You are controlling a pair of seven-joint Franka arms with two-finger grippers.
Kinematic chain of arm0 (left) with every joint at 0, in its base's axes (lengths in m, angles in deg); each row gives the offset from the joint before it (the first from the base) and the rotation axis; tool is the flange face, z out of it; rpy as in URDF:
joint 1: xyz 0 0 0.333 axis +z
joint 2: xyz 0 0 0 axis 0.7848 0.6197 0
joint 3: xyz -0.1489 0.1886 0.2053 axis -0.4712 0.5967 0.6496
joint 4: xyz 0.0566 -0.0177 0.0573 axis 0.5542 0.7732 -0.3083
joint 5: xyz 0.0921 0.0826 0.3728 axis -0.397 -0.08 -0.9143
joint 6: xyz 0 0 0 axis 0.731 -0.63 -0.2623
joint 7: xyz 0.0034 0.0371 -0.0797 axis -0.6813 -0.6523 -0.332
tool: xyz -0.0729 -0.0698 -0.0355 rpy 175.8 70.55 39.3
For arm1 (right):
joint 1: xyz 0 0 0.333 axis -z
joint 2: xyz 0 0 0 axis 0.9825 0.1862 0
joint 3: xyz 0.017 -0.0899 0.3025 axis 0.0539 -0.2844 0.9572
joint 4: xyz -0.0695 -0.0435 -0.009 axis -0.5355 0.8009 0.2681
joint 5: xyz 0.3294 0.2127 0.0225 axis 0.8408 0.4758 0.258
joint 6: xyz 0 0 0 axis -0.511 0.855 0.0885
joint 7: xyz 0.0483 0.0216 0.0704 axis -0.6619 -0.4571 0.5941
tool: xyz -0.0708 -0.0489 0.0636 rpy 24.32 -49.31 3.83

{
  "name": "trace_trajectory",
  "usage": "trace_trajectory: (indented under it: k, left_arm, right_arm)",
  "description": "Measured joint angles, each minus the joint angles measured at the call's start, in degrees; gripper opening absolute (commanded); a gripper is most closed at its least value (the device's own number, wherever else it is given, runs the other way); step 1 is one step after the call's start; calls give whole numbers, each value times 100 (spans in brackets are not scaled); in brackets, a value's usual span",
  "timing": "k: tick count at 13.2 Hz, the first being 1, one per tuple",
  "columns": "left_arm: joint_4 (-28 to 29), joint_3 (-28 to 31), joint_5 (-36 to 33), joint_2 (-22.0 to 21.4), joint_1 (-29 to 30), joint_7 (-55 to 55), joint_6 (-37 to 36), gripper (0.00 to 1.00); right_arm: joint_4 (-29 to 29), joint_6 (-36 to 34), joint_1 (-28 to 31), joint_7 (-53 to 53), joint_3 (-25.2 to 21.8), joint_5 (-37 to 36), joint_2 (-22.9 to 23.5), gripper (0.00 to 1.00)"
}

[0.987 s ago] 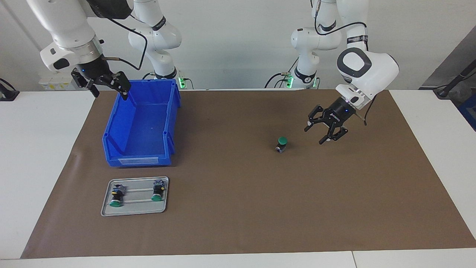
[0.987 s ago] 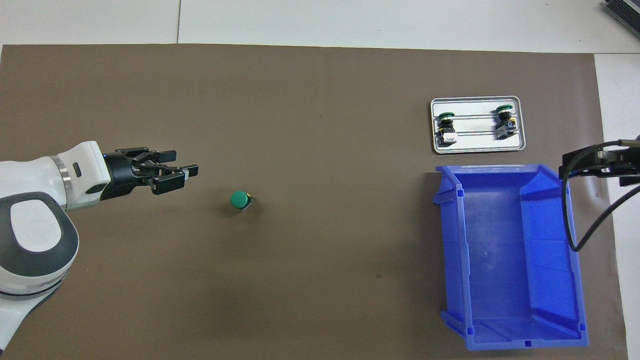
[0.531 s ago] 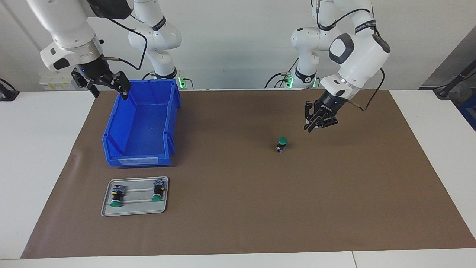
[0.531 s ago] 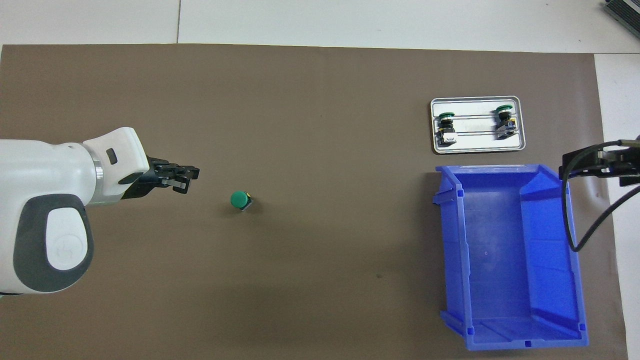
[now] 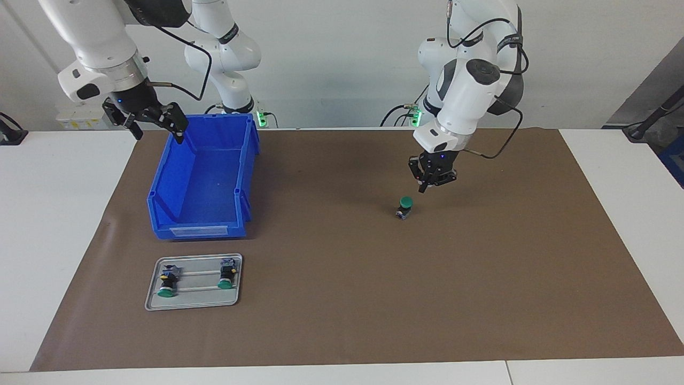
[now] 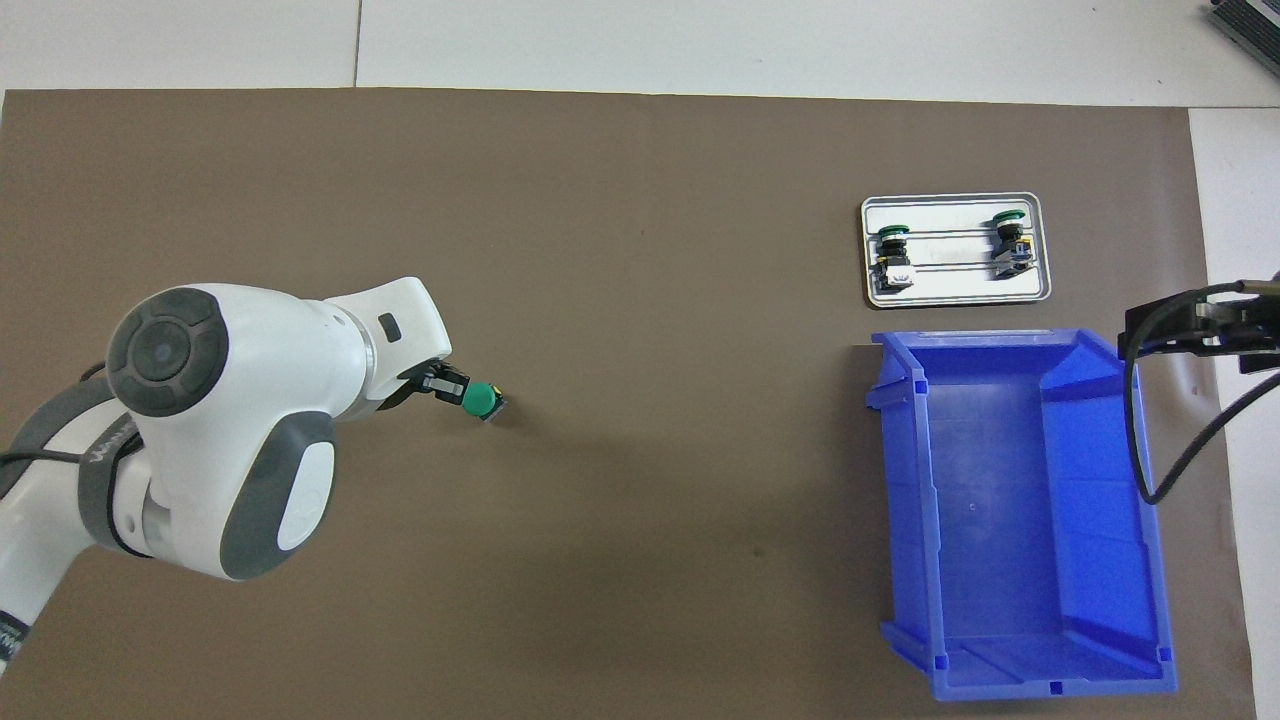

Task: Place and press button with both arms

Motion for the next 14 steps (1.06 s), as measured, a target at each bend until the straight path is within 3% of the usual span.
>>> trace_trajectory:
  k: [14]
  left_arm:
    - [-87, 6, -686, 780, -355, -224, -50, 0]
  right_arm:
    - [0, 0, 0, 0, 0, 0, 0, 100]
